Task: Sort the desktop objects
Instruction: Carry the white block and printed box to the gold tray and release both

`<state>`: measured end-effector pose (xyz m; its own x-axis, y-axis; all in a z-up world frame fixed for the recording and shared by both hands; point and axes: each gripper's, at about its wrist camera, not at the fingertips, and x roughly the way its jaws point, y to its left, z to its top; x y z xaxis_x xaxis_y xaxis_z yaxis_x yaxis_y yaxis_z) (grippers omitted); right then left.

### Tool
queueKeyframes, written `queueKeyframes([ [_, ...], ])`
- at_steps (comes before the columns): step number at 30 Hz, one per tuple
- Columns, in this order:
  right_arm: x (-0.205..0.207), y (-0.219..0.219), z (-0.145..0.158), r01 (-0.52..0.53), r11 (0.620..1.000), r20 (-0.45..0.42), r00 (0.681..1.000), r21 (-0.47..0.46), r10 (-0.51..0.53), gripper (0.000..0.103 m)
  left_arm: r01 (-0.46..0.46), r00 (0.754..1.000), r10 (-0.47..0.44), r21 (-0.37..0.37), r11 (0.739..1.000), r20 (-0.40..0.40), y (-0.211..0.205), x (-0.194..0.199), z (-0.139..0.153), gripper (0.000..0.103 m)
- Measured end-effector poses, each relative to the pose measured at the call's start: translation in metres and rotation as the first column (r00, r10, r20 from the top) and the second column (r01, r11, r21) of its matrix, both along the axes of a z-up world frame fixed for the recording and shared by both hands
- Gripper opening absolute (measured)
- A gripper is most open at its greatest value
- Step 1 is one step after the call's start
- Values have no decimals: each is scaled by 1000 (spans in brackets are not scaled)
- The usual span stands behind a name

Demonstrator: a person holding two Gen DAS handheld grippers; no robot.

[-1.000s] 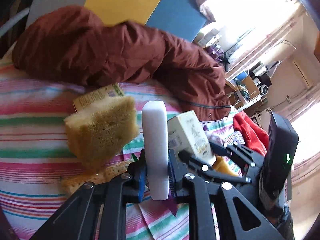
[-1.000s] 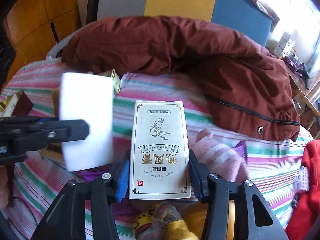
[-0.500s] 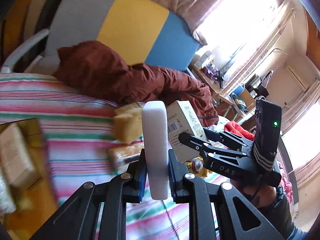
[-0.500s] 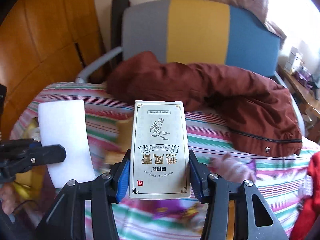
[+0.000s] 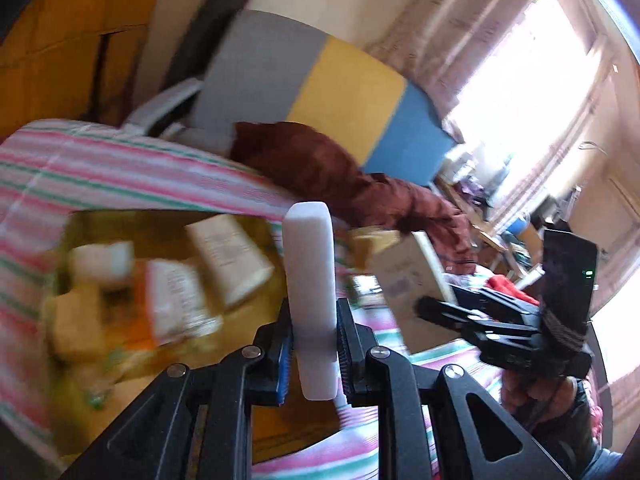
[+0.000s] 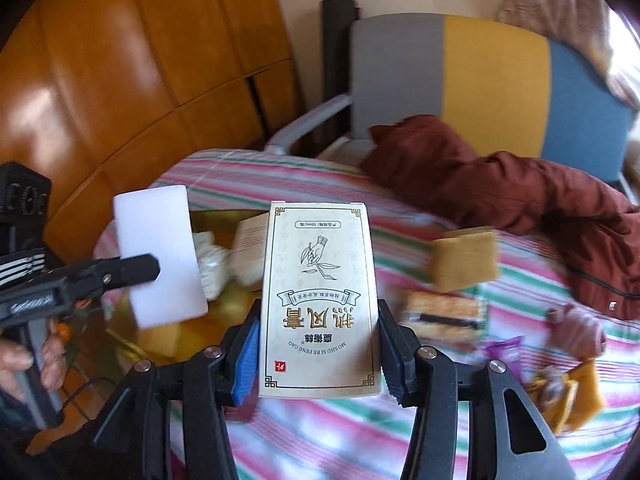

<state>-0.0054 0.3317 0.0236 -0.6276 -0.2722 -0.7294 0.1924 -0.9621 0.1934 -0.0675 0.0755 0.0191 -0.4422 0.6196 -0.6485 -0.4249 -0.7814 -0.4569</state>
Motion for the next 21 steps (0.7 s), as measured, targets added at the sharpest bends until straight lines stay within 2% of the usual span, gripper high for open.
queueKeyframes([
  [8,-3,-59,-15,-66,992,62,995,-106,72,52,-148,988,152,-106,983,34,-89,14,-31,20],
  [10,-3,-78,-21,-95,988,71,992,-122,104,54,-152,985,162,-139,979,63,-100,14,-42,30],
  [11,-4,-87,-25,-104,986,81,990,-134,115,54,-157,982,171,-163,974,78,-104,14,-48,38],
  [12,-5,-94,-30,-111,982,97,987,-153,126,59,-185,974,206,-194,963,93,-110,14,-56,47],
  [13,-5,-98,-32,-112,980,106,986,-162,130,61,-198,968,224,-208,958,110,-114,15,-61,50],
  [16,-1,-108,-40,-121,978,124,982,-171,143,63,-244,953,273,-203,948,133,-128,18,-69,53],
  [21,11,-103,-51,-109,983,155,979,-150,132,66,-291,947,310,-176,940,89,-142,24,-63,55],
])
